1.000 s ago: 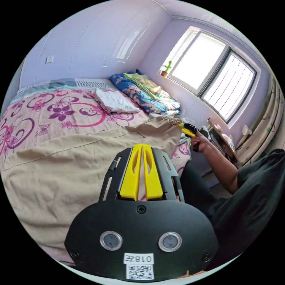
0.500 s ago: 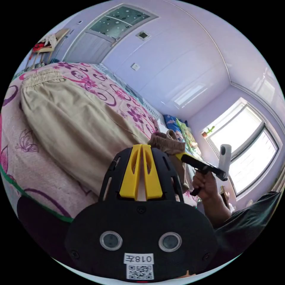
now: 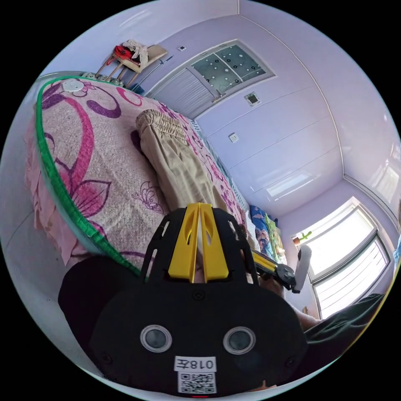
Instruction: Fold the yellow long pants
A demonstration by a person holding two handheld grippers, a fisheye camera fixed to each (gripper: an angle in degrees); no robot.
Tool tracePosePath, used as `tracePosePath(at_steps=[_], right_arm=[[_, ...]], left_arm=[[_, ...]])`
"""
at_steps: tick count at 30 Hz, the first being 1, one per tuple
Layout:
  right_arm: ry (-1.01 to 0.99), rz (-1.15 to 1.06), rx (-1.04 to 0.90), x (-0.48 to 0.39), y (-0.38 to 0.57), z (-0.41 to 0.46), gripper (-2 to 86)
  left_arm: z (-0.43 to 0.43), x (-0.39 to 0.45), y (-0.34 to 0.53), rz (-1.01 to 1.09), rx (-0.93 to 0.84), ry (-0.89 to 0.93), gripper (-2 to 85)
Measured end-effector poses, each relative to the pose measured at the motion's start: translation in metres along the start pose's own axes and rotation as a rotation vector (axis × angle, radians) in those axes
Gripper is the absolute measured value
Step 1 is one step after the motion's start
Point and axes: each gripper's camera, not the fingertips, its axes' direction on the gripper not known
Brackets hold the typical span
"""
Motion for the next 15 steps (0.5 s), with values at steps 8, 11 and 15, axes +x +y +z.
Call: tracePosePath(at_steps=[8,11,15], right_arm=[[-0.187,-0.128,-0.023,-0.024,0.016,-0.014,11.9],[-0.114,-0.155,0.045,-0.017,0.052,-0.049,12.3],[0.045,0.009,0.037,0.030,0.119,-0.071,12.7]], left_arm=[[0.035,0.083,-0.023,0.183,-0.070,0.057,-0.9],[0.071,0.148,-0.037,0.353,-0.156,0.112,-0.9],[0.143,0.243,-0.044,0.552,-0.327,0.207,-0.9]])
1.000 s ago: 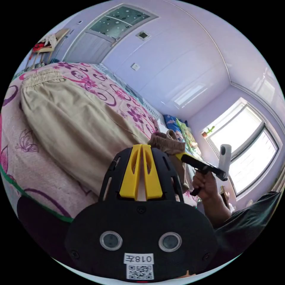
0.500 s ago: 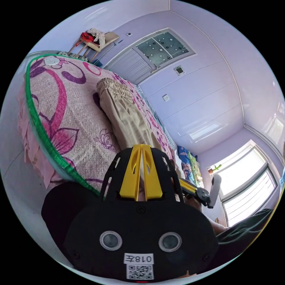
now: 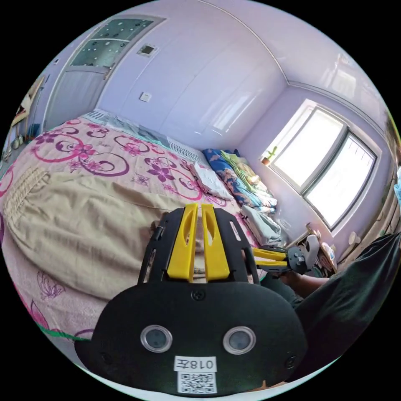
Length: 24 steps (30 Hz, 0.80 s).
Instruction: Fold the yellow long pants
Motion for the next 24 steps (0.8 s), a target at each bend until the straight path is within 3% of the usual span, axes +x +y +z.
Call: tracePosePath(at_steps=[5,8,14,17,20,21,24], right_arm=[[-0.084,0.096,-0.115,0.045,0.043,0.014,12.8],[-0.073,0.065,-0.126,0.052,0.056,0.021,12.8],[-0.111,0.060,-0.102,0.078,0.065,0.031,12.2],[-0.201,-0.031,-0.148,0.078,0.070,0.041,11.7],[-0.189,-0.153,-0.155,0.065,0.085,0.031,11.0],[-0.269,-0.181,-0.164,0.065,0.091,0.025,10.7],[-0.210,-0.082,-0.108,0.083,0.099,0.012,9.7]], left_arm=[[0.174,0.092,-0.103,0.252,-0.344,0.142,-0.8],[0.277,0.125,-0.133,0.327,-0.539,0.130,-0.7],[0.416,0.117,-0.152,0.246,-0.814,0.046,0.1],[0.445,0.091,-0.146,0.143,-0.882,-0.005,-0.5],[0.448,0.063,-0.150,-0.035,-0.817,0.102,-0.8],[0.449,0.059,-0.151,-0.052,-0.811,0.116,-0.8],[0.453,0.059,-0.159,-0.058,-0.809,0.130,-0.6]])
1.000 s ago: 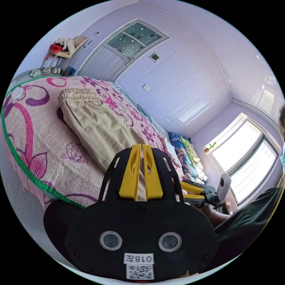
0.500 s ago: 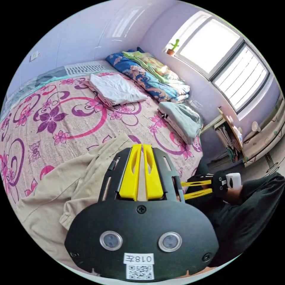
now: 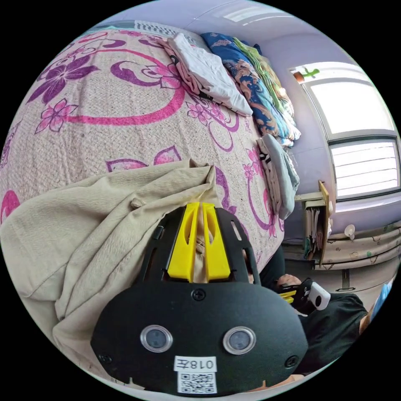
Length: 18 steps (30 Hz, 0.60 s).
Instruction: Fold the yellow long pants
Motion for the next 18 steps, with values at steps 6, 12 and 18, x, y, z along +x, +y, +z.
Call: tracePosePath(at_steps=[6,12,18], right_arm=[[-0.188,0.361,0.024,0.091,-0.007,0.008,7.2],[-0.477,0.595,0.077,0.148,0.014,0.029,3.5],[-0.604,0.677,0.170,0.162,0.020,-0.007,1.0]], left_arm=[[-0.025,0.028,-0.013,0.133,0.110,0.014,-0.9],[-0.008,0.018,-0.033,0.147,0.028,-0.053,-1.0],[0.009,-0.049,-0.013,-0.057,0.074,0.136,-1.0]])
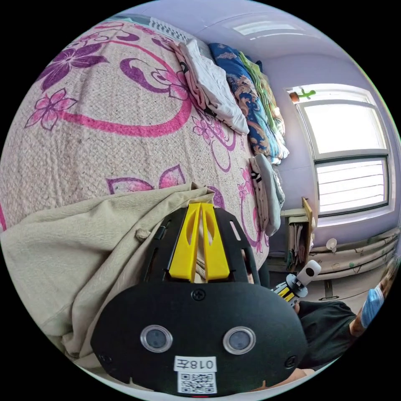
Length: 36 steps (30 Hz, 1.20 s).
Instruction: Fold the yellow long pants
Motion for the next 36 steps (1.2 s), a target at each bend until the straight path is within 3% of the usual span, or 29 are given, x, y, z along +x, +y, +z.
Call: tracePosePath(at_steps=[3,6,10,13,15,17,19,24,27,29,32,36], right_arm=[[0.100,-0.021,-0.056,-0.018,0.004,-0.012,0.2],[0.078,0.060,-0.129,0.004,0.021,-0.004,0.5],[0.045,-0.009,0.078,-0.003,0.014,-0.030,1.7],[0.089,-0.145,0.096,-0.023,-0.015,-0.022,2.9],[0.074,-0.158,0.037,-0.022,-0.029,-0.004,3.0],[0.120,-0.131,-0.060,-0.016,-0.035,0.018,2.0],[0.278,-0.096,-0.179,-0.011,-0.030,0.038,0.7],[0.342,-0.254,0.074,-0.063,-0.021,0.006,0.0],[0.392,-0.323,0.125,-0.087,-0.022,0.003,-0.1],[0.397,-0.317,0.133,-0.093,-0.023,0.007,-0.1],[0.378,-0.289,0.104,-0.098,-0.028,0.019,-0.1],[0.358,-0.273,0.073,-0.112,-0.037,0.039,-0.2]], left_arm=[[0.002,-0.010,0.012,-0.001,0.020,-0.001,-1.0],[0.004,-0.016,0.025,0.002,0.015,0.009,-1.0],[-0.014,0.007,0.056,0.150,0.070,0.052,-1.0],[-0.047,0.021,0.098,0.244,0.193,0.107,-1.0],[-0.066,0.016,0.129,0.248,0.234,0.072,-1.0],[-0.082,-0.005,0.166,0.197,0.209,-0.074,-1.0],[-0.092,-0.026,0.194,0.131,0.195,-0.198,-1.0],[-0.181,-0.028,0.312,0.217,0.642,-0.296,-0.8],[-0.235,-0.047,0.413,0.098,0.917,-0.436,-0.1],[-0.271,-0.084,0.509,-0.135,1.132,-0.542,3.2],[-0.301,-0.147,0.617,-0.456,1.273,-0.501,9.8],[-0.313,-0.205,0.684,-0.633,1.286,-0.371,14.0]])
